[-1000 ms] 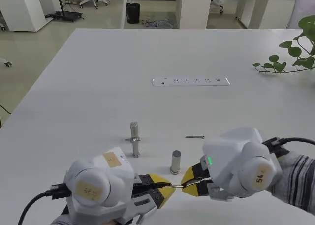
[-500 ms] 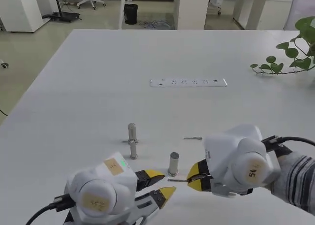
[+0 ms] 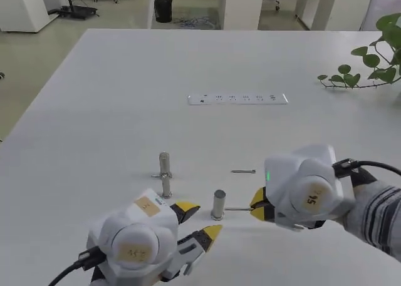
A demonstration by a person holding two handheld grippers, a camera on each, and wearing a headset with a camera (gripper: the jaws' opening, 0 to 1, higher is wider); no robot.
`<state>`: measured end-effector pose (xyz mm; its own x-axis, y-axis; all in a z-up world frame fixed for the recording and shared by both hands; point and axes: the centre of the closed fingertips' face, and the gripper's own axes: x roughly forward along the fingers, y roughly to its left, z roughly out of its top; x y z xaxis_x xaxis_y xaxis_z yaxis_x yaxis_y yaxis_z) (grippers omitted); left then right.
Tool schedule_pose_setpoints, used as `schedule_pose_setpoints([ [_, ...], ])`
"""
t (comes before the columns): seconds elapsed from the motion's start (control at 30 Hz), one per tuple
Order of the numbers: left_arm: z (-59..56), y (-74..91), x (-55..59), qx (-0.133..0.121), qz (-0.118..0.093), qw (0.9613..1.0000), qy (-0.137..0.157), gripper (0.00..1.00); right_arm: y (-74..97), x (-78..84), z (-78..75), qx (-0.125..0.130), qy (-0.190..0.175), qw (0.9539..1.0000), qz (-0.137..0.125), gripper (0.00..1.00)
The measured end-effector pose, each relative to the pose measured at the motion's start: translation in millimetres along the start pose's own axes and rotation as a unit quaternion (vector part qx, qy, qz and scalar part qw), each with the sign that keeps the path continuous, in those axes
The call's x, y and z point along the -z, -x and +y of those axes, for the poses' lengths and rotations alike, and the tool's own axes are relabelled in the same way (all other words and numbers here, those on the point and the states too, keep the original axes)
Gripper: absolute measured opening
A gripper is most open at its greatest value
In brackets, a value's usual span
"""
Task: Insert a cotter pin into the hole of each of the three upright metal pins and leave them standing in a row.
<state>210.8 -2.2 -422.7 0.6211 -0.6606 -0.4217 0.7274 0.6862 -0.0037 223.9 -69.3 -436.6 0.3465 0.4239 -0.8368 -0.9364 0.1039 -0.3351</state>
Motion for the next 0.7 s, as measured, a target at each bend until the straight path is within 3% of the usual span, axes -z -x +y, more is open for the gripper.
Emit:
schedule_pose_setpoints([
  [0.23, 9.3, -12.0, 1.8, -0.016, 0.003, 0.9997, 0.02, 0.25, -2.5, 5.3, -8.6, 0.005, -0.009, 0.9999, 0.006, 0.0],
  [0.7, 15.5, -46.8, 14.9, -0.031, 0.03, 0.9987, 0.028, 0.24, 1.1, 1.7, -15.6, 0.004, -0.016, 0.9996, -0.021, 0.0],
])
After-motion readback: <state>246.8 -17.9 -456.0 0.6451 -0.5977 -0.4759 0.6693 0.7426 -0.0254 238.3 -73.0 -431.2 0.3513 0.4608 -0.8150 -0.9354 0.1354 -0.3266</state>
